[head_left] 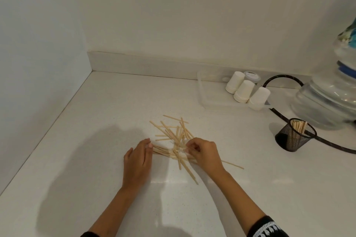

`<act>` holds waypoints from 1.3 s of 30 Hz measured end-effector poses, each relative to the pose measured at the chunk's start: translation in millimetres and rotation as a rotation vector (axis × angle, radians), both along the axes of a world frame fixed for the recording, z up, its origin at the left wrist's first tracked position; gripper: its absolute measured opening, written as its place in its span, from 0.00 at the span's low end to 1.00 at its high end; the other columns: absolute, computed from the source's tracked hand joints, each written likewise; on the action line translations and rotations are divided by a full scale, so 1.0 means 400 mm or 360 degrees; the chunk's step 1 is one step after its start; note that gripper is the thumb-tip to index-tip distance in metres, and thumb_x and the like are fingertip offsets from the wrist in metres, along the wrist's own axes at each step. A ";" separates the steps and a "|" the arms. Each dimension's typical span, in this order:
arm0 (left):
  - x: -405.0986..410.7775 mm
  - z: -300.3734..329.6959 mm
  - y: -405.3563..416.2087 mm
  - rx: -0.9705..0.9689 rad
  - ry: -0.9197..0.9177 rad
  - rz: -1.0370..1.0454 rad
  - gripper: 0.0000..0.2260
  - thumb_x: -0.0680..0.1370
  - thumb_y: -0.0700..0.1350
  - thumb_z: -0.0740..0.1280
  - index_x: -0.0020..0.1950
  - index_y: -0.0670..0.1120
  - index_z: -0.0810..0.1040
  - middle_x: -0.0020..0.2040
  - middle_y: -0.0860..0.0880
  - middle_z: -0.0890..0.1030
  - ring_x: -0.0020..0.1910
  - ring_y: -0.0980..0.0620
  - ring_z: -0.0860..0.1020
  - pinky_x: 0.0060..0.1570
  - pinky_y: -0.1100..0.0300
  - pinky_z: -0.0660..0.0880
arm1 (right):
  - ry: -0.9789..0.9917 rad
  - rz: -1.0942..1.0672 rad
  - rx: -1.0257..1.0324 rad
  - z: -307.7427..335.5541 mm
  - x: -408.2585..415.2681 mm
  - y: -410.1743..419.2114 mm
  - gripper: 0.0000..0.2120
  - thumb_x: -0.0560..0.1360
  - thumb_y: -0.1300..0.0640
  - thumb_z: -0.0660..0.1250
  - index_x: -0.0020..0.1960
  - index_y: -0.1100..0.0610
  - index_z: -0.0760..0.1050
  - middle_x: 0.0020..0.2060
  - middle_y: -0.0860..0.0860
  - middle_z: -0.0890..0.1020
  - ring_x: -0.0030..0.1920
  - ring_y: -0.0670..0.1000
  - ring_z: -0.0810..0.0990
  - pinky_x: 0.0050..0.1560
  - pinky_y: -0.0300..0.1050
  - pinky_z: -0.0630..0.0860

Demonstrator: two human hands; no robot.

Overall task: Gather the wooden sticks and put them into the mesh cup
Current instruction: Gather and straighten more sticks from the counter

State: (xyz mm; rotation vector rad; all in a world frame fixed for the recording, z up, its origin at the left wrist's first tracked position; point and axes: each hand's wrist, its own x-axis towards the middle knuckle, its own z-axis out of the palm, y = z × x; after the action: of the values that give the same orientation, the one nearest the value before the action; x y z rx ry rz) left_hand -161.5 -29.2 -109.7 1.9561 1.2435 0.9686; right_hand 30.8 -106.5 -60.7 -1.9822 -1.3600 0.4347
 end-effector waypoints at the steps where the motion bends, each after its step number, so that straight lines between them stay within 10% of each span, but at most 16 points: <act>1: -0.001 0.002 -0.002 0.0001 -0.0063 0.0020 0.18 0.81 0.55 0.51 0.60 0.49 0.75 0.48 0.61 0.79 0.49 0.64 0.75 0.65 0.50 0.64 | 0.0166 -0.0091 -0.0018 0.009 0.007 0.001 0.04 0.70 0.64 0.72 0.42 0.57 0.82 0.33 0.46 0.83 0.33 0.39 0.79 0.38 0.33 0.75; 6: -0.003 0.019 0.009 -0.0264 -0.0473 0.0168 0.14 0.81 0.56 0.54 0.54 0.51 0.75 0.40 0.55 0.79 0.38 0.60 0.76 0.45 0.56 0.72 | 0.1305 -0.0338 -0.0050 0.055 0.018 -0.017 0.08 0.66 0.65 0.76 0.44 0.61 0.81 0.39 0.57 0.85 0.40 0.52 0.84 0.43 0.42 0.81; 12: 0.056 0.083 -0.031 -0.0552 -0.0981 0.0059 0.05 0.81 0.49 0.61 0.55 0.56 0.75 0.54 0.55 0.79 0.55 0.62 0.76 0.49 0.75 0.70 | 0.2335 -0.0386 0.0035 0.072 -0.023 -0.046 0.14 0.67 0.65 0.72 0.52 0.67 0.79 0.36 0.56 0.84 0.35 0.50 0.82 0.34 0.39 0.80; 17: 0.126 0.132 -0.095 -0.0954 -0.1110 -0.0322 0.13 0.79 0.53 0.63 0.61 0.52 0.75 0.57 0.53 0.81 0.56 0.55 0.79 0.55 0.57 0.74 | 0.2829 -0.0331 0.0130 0.076 -0.076 -0.054 0.05 0.68 0.66 0.69 0.42 0.65 0.83 0.34 0.56 0.83 0.32 0.49 0.83 0.35 0.39 0.81; 32: 0.136 0.183 -0.020 -0.1263 -0.1252 -0.0136 0.10 0.81 0.41 0.59 0.51 0.40 0.79 0.37 0.46 0.80 0.35 0.52 0.79 0.36 0.61 0.76 | 0.2665 -0.0480 0.0083 0.079 -0.071 -0.083 0.09 0.74 0.69 0.66 0.38 0.65 0.83 0.33 0.57 0.83 0.31 0.49 0.83 0.32 0.39 0.80; 39: 0.139 0.186 -0.058 -0.1548 -0.0729 -0.0499 0.11 0.80 0.42 0.61 0.54 0.37 0.80 0.46 0.39 0.83 0.43 0.46 0.83 0.41 0.58 0.80 | 0.1779 -0.0614 0.0190 0.086 -0.079 -0.081 0.07 0.70 0.66 0.72 0.48 0.64 0.80 0.40 0.60 0.85 0.38 0.55 0.85 0.39 0.45 0.82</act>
State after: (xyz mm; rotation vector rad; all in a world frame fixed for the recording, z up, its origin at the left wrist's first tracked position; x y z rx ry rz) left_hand -105.9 -52.5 -35.2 1.0337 0.8502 0.4539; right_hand -0.8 -138.9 -26.5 -1.4172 -0.2841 1.0259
